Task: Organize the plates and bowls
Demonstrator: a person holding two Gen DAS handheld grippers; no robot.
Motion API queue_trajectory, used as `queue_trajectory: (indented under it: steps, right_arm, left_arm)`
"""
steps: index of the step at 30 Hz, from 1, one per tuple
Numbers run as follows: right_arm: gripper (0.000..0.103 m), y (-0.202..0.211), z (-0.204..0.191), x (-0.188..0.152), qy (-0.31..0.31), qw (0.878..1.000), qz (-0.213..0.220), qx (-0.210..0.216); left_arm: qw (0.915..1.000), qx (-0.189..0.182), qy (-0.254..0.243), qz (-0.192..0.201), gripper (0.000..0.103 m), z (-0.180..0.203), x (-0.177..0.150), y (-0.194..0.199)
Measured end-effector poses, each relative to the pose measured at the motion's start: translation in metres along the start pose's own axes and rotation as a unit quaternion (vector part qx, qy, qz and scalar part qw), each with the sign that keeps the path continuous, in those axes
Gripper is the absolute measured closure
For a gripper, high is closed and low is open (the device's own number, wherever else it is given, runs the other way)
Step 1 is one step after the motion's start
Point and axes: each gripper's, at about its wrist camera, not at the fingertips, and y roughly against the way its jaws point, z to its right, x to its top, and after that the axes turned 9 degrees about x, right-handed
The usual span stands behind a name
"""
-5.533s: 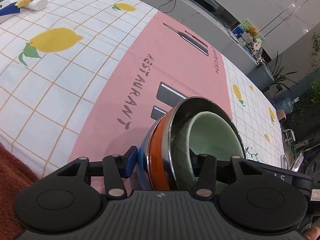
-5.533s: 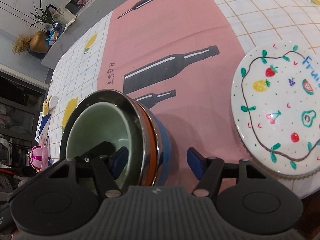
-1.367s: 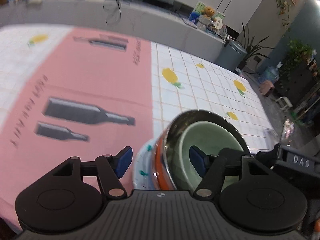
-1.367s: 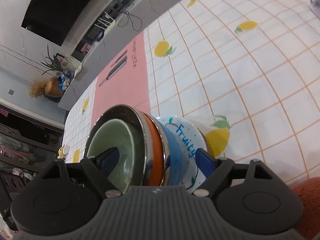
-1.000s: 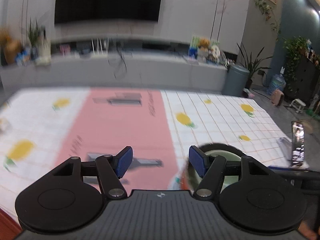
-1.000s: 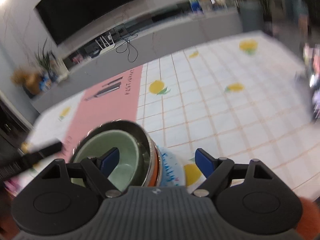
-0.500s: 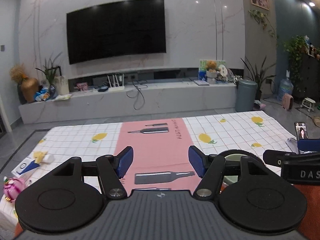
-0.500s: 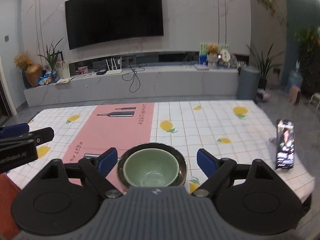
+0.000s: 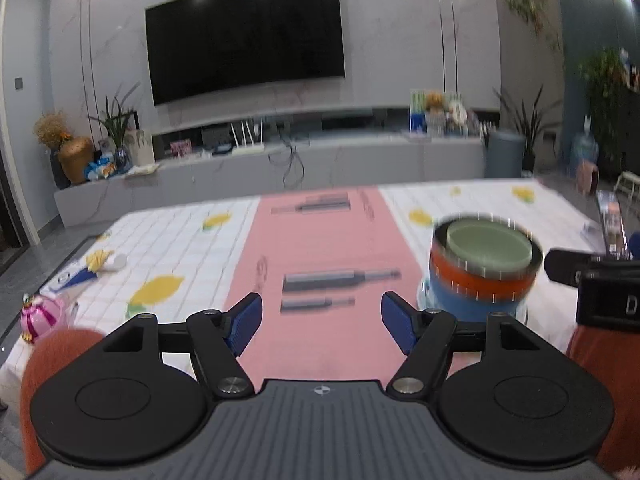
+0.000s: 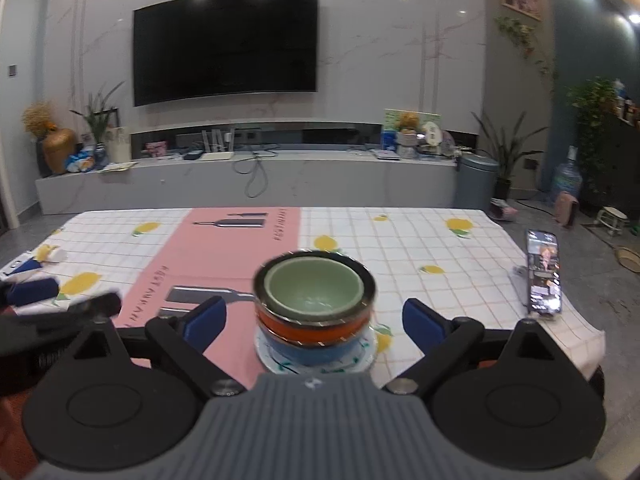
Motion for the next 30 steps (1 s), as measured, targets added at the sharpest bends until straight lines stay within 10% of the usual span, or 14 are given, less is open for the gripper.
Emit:
queue_trajectory:
  steps: [30]
  right_arm:
    - [0.010,-0.056,-0.001,-0.026,0.018,0.997,-0.079,0.003]
  left_arm:
    - [0.9986,0.007,-0.027,-0.045,0.018,0.015,-0.028,-0.033]
